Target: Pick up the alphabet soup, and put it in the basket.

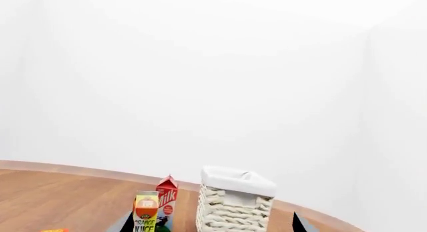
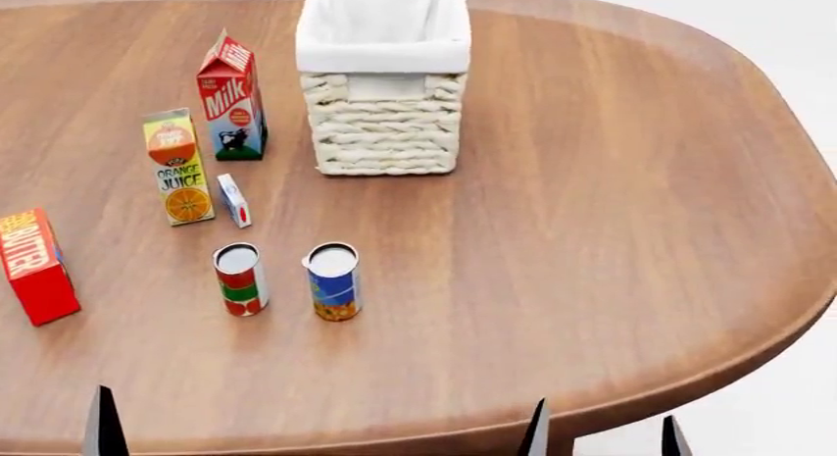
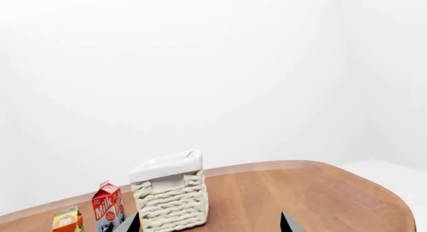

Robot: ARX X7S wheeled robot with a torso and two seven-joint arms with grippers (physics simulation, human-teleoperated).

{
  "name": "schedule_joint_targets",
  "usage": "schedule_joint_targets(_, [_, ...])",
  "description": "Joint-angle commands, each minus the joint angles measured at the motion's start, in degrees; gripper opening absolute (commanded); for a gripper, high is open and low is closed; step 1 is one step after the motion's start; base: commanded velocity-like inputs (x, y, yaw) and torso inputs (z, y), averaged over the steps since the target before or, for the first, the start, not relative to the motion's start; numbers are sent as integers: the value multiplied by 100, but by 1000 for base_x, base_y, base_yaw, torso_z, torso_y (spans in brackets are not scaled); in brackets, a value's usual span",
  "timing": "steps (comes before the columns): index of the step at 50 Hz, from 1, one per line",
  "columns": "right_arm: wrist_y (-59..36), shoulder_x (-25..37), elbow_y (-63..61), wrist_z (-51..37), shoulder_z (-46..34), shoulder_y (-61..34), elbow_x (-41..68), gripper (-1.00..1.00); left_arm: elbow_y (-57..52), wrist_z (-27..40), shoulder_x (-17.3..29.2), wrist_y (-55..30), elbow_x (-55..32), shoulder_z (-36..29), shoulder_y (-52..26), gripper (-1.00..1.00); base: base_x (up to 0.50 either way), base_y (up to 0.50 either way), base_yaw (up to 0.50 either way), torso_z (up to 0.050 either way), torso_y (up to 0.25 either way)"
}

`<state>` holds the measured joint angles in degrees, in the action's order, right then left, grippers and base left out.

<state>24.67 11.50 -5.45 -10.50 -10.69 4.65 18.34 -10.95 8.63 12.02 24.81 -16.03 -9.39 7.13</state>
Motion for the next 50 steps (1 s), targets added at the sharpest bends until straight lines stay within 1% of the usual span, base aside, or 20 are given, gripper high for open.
schedule_joint_targets(1, [56,4,58,-4,-53,-29,-15,100,18,22,30,30,-14,-30,-9,100,0,0,0,0,0])
schedule_joint_targets(11, [366,31,5,54,-120,78,-197,100,-35,53,60,61,-21,-48,20,100,40,0,0,0,0])
schedule_joint_targets(50, [348,80,102,-79,-232,6,-249,100,4,142,127,142,1,-154,-1,100,189,0,0,0,0])
